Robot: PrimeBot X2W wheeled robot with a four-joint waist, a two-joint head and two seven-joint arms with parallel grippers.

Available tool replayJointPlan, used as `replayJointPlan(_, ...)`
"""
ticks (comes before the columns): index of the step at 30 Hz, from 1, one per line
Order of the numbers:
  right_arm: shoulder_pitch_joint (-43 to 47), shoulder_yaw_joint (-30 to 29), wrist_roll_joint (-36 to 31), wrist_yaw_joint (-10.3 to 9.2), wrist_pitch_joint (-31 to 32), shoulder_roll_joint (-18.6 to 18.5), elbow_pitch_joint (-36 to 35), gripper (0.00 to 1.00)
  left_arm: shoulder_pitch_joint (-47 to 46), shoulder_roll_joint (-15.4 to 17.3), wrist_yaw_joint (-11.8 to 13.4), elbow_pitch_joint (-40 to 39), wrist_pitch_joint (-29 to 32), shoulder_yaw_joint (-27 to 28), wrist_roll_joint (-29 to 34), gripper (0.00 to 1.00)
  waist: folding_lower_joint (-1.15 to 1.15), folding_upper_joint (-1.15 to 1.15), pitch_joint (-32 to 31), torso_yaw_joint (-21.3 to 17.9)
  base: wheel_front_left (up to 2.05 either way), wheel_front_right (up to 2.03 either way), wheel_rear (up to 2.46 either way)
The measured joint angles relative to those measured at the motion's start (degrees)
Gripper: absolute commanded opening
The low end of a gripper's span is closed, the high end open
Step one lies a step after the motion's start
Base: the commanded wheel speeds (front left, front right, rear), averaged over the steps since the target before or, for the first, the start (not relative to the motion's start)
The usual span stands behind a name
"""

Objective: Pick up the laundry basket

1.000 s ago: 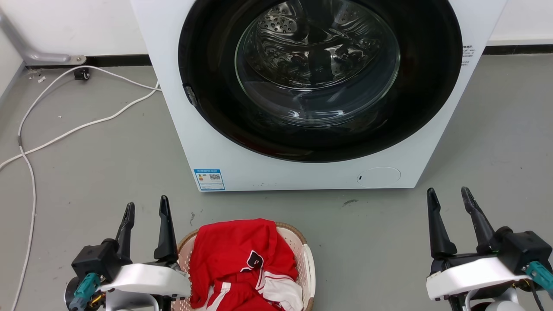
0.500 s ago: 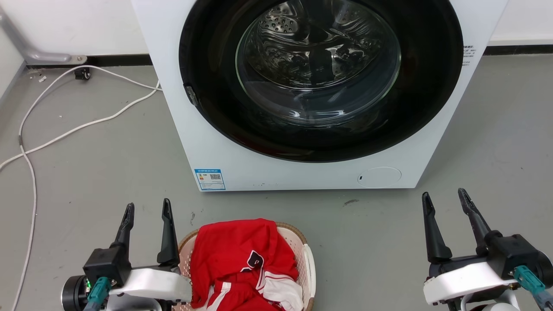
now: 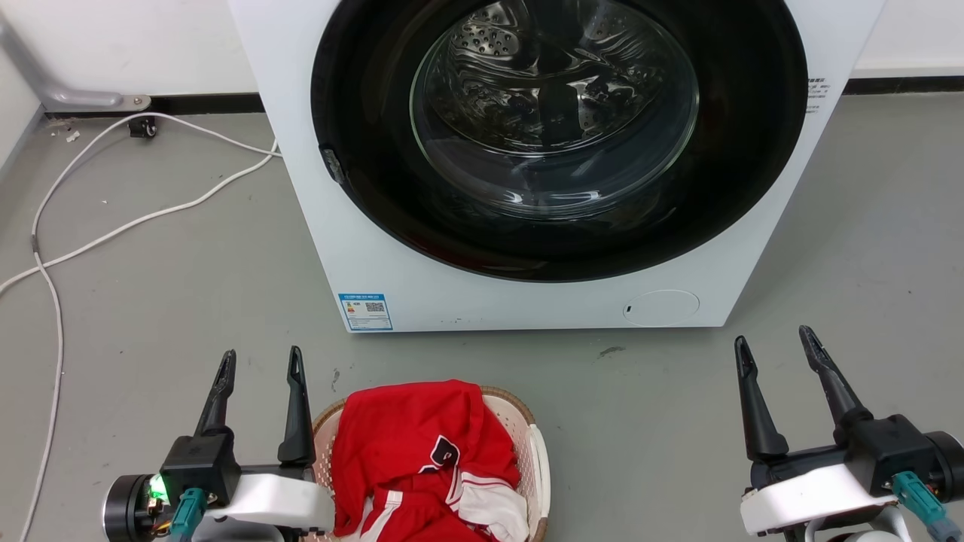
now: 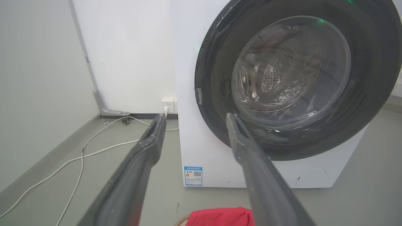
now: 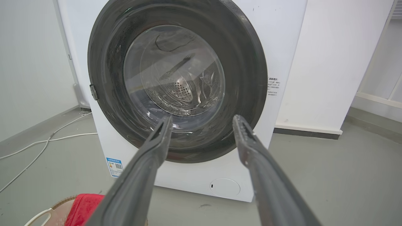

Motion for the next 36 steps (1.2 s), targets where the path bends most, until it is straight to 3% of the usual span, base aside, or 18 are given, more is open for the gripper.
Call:
replayJointPlan(14,0.0,0.0,5.1,0.0,-0.1,0.0,0.5,1.0,0.1,0.0,0.1,0.0,0.0,0.2,0.1,1.0,0.0,0.0,-0.1,0.0,0.0,0.0,0.0)
replayJointPlan(36,0.1,0.0,6.5,0.0,-0.1,0.0,1.1,1.0,0.3,0.0,0.5,-0.2,-0.1,0.0,1.0,1.0,0.0,0.0,-0.2,0.1,0.0,0.0,0.0)
